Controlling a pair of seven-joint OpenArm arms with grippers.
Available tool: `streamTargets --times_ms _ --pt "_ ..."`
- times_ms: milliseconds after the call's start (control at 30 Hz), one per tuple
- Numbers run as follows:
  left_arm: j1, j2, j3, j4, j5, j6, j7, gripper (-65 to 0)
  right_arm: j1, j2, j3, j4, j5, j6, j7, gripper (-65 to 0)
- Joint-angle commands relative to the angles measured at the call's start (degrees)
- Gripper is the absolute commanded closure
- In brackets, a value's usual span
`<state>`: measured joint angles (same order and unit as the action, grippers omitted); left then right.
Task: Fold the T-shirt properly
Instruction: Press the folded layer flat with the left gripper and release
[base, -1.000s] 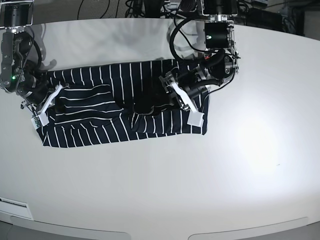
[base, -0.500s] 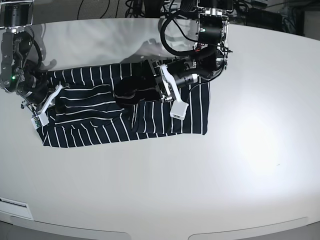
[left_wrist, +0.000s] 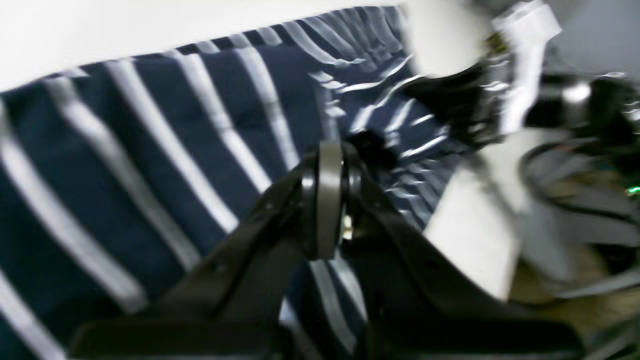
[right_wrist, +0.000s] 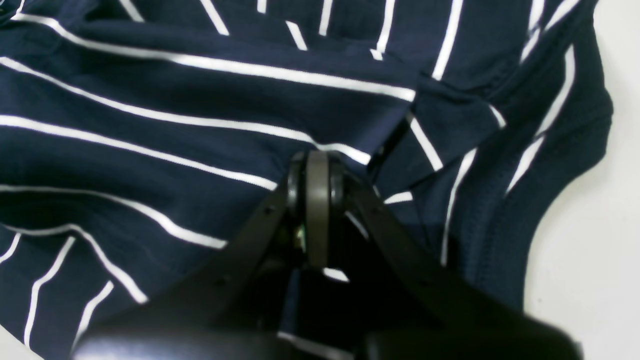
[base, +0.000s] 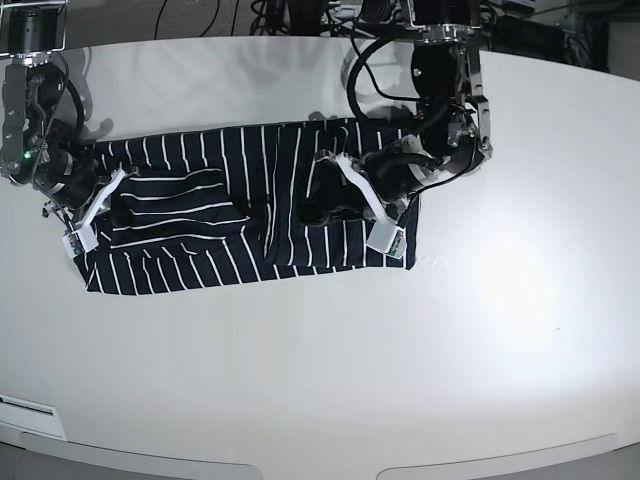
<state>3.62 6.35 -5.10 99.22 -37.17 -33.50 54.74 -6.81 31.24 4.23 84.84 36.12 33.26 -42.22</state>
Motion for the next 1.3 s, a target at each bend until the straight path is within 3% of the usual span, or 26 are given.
streamTargets --times_ms 0,333,533,733,800,933,1067,1267 --pt "-0.8 -0.3 1.0 1.1 0.5 0.0 -1.6 0.0 -0.9 0.2 -0.6 -0.3 -1.6 0.8 -5.4 0.0" --pt "-0.7 -5.9 8.9 0.9 23.8 13.4 -4.4 0.0 -0.9 0.2 -0.6 -0.3 -1.6 0.8 -5.6 0.0" --pt "-0.5 -8.3 8.9 -1.2 26.4 15.2 -4.7 0.0 -0.6 0.2 -0.5 0.0 -1.4 0.2 -5.6 0.0" --pt "-0.3 -13.8 8.9 -2.2 25.7 15.3 -4.6 0.0 3.1 0.3 1.8 5.7 4.1 -0.6 -8.6 0.0" --pt "0.2 -15.8 8.9 -2.2 25.7 15.4 -4.6 0.0 4.0 0.4 3.8 8.1 3.9 -3.5 -9.2 -6.6" --pt "0.6 -19.2 8.8 -2.2 24.0 15.3 -4.6 0.0 6.9 0.4 7.7 7.9 -1.9 -10.1 -9.9 -39.6" --pt "0.5 -20.7 8.8 -2.2 22.7 15.0 -4.2 0.0 7.3 0.3 11.3 4.9 2.5 -10.5 -13.4 -41.6" --pt "0.5 -20.7 8.8 -2.2 22.7 14.7 -4.0 0.0 7.3 0.3 13.4 -7.5 17.8 -4.7 -18.6 -41.6"
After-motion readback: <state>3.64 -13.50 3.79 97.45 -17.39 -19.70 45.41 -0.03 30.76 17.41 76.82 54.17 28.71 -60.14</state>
